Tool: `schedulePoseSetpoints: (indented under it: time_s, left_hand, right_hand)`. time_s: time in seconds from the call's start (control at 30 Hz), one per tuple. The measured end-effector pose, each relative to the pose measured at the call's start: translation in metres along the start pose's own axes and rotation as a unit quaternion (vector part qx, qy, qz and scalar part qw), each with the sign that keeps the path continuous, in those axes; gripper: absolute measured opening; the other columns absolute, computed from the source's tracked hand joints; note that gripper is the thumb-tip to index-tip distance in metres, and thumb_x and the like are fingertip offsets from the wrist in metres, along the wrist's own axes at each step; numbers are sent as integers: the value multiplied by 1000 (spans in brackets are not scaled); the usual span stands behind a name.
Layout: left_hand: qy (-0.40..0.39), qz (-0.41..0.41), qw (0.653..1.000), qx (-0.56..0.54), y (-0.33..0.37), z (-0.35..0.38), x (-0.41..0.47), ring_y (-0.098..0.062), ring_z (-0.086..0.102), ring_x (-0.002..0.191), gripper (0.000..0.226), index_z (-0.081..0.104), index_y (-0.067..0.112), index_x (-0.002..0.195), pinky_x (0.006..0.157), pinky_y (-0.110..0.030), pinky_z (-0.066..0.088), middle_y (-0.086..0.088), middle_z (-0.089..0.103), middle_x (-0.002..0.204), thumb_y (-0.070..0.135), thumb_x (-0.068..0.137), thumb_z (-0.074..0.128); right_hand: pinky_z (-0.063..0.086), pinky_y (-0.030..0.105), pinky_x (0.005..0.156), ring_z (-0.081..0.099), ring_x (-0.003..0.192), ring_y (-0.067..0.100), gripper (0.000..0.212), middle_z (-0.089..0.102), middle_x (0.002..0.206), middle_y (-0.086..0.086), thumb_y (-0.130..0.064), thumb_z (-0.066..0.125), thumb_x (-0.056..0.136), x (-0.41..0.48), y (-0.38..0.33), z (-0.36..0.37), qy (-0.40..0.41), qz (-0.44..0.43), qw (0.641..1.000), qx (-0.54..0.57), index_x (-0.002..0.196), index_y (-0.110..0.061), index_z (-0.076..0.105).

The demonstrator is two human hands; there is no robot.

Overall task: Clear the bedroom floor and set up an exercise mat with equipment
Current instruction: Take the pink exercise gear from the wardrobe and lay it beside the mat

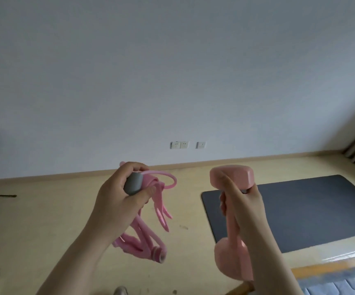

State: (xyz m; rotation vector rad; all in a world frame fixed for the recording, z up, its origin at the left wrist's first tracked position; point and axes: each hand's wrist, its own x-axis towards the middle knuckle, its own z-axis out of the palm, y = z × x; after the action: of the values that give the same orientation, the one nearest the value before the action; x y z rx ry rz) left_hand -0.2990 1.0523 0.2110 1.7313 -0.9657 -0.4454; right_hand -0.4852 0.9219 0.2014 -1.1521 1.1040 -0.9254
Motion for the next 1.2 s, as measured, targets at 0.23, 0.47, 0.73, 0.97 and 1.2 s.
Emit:
schedulePoseSetpoints:
  time_s: [0.23,0.47,0.73,0.97,1.2]
  left_hand:
    - [-68,26,997,-9,-42,-10,157,-4,63,68,27,59,38,95,55,-21,53,22,61,85,24,78,76]
    - [-119,59,991,5,-57,5,284,0,60,80,30,58,36,101,58,-20,54,21,60,94,24,79,75]
    - [-162,73,984,13,-57,83,415,-13,62,79,29,58,33,100,56,-15,47,16,61,95,23,79,74]
    - [-199,100,975,20,-31,166,518,-12,63,80,28,59,33,101,53,-9,49,18,61,96,23,80,74]
    - [-241,113,964,22,-32,238,617,-10,61,84,31,56,33,106,54,-7,49,19,58,100,28,80,73]
  right_hand:
    - [41,23,44,47,55,18,44,53,70,10,-24,76,77,96,-8,79,65,4,998,23,111,-5,56]
    - [46,30,53,54,55,18,71,60,67,7,-54,77,50,175,-17,116,142,11,990,-4,106,-14,59]
    - [45,24,47,52,56,17,47,58,74,9,-35,79,72,311,-28,104,201,17,979,41,107,-13,57]
    - [45,23,46,53,53,15,51,59,69,7,-39,81,71,430,-59,72,221,6,974,47,109,-15,58]
    - [45,23,45,52,52,14,53,58,66,5,-39,82,69,521,-66,55,275,17,961,41,107,-12,59]
